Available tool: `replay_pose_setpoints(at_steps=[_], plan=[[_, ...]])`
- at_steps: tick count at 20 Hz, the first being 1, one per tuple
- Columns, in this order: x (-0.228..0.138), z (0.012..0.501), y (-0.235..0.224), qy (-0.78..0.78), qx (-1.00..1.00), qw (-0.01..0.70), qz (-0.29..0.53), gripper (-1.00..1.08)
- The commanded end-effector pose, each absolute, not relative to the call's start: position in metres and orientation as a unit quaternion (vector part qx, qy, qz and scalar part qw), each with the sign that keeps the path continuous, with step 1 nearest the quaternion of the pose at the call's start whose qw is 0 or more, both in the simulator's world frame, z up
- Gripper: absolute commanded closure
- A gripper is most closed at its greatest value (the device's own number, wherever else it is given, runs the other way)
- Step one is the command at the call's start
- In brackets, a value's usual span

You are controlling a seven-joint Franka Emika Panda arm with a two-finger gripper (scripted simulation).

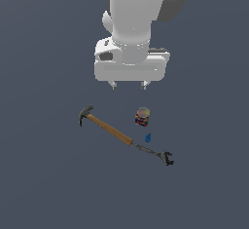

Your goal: Pick up a designated object from a clutter of objects.

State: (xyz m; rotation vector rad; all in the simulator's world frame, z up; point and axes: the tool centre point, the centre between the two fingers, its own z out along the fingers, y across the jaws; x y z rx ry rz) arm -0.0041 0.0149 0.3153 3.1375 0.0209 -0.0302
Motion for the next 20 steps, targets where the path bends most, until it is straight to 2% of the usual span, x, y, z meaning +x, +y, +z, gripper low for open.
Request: replay_pose_setpoints(at_steps=[1,20], plan=[[-0.0041,0.3153,0.0149,0.007,1.0,0.002,-0.01,-0.92],[0.0045,0.3122,0.0082,0.022,1.0,0.018,-0.011,-0.92]])
